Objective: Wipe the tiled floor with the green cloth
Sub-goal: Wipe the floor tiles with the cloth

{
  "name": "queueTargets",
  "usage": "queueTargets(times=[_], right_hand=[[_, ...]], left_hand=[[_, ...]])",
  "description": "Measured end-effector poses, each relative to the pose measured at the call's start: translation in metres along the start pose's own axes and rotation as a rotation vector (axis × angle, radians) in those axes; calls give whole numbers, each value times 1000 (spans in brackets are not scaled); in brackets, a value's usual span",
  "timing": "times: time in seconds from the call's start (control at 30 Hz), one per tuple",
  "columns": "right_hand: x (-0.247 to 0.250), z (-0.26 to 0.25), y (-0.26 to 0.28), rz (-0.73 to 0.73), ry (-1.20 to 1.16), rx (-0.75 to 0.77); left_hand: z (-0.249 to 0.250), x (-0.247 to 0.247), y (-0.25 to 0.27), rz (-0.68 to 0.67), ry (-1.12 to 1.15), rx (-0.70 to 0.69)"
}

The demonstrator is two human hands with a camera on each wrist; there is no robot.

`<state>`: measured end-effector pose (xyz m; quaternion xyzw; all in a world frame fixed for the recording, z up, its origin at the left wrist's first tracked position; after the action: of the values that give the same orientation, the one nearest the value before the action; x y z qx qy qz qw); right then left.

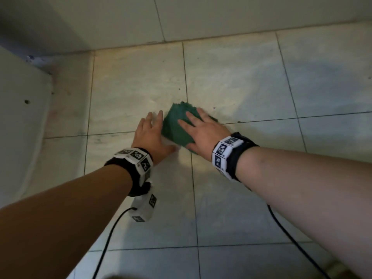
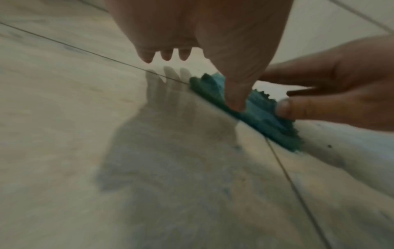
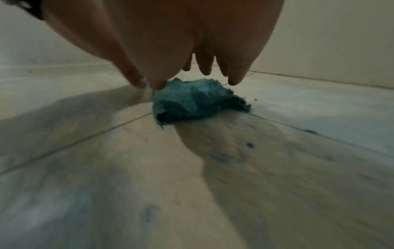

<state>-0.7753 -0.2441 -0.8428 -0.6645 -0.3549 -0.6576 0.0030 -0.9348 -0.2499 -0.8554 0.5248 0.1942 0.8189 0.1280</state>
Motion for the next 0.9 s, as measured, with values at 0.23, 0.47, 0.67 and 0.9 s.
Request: queueTargets(times=[0.23, 0.47, 0.67, 0.9], right_hand=[[-19, -18, -37, -116, 83, 76], [-11, 85, -5, -73, 177, -97], [-7, 130, -1, -75, 98, -88], [-21, 80, 16, -126, 175, -57]], left_hand=[[-8, -28, 20, -23, -104, -5], [47, -39, 2, -111, -126, -94], [76, -47, -14, -216, -181, -97], [74, -47, -16, -217, -177, -89]])
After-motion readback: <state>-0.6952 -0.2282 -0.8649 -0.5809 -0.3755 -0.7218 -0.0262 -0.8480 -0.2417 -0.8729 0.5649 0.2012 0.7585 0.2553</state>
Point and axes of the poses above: each hand's wrist, its own y-axis away from the middle knuckle, its own x-axis out of the back of the hand, z = x × y, the point moved 5 cm from there along -y, towards the middle knuckle, and after that the axes turned 7 degrees about y, right-handed, at the moved point
